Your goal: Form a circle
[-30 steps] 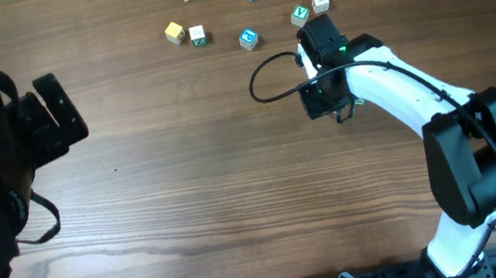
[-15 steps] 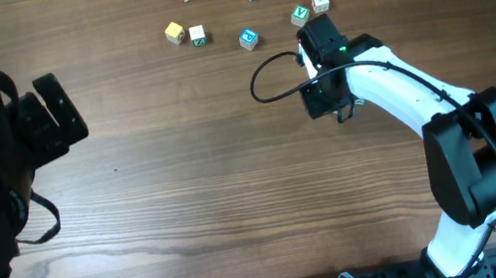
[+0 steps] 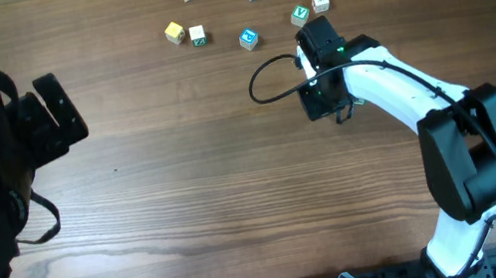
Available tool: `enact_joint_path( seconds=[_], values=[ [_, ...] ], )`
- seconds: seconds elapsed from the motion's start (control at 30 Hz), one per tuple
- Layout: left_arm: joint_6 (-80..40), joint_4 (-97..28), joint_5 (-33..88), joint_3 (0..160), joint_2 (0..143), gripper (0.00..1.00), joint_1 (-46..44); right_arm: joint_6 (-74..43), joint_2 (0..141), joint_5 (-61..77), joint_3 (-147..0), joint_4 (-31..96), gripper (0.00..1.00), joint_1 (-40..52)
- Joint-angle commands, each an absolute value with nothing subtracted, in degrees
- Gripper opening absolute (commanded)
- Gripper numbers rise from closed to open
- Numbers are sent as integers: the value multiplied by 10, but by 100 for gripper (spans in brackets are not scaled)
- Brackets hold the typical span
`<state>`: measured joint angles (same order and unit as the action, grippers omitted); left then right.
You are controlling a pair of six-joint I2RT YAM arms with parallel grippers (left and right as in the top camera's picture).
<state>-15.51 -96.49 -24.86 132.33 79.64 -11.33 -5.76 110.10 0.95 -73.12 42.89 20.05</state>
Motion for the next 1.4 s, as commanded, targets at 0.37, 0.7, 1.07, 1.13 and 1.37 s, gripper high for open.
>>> enact_joint_path(
  seconds=[0.37, 0.7, 1.07, 1.13, 1.37],
  values=[
    [-154, -965, -256, 1323, 797, 100, -111, -62, 1112, -29, -735, 424, 5, 201],
    [-154, -965, -256, 1323, 797, 100, -111, -62, 1112, -29, -735, 420, 4, 201],
    [-154, -965, -256, 1323, 797, 100, -111, -62, 1112, -25, -735, 420, 5, 201],
    [-154, -965, -256, 1323, 797, 100, -111, -62, 1112, -26, -735, 420, 5, 201],
    [-154, -965, -256, 1323, 797, 100, -111, -65, 1112, -27, -735, 414, 5, 201]
  ],
)
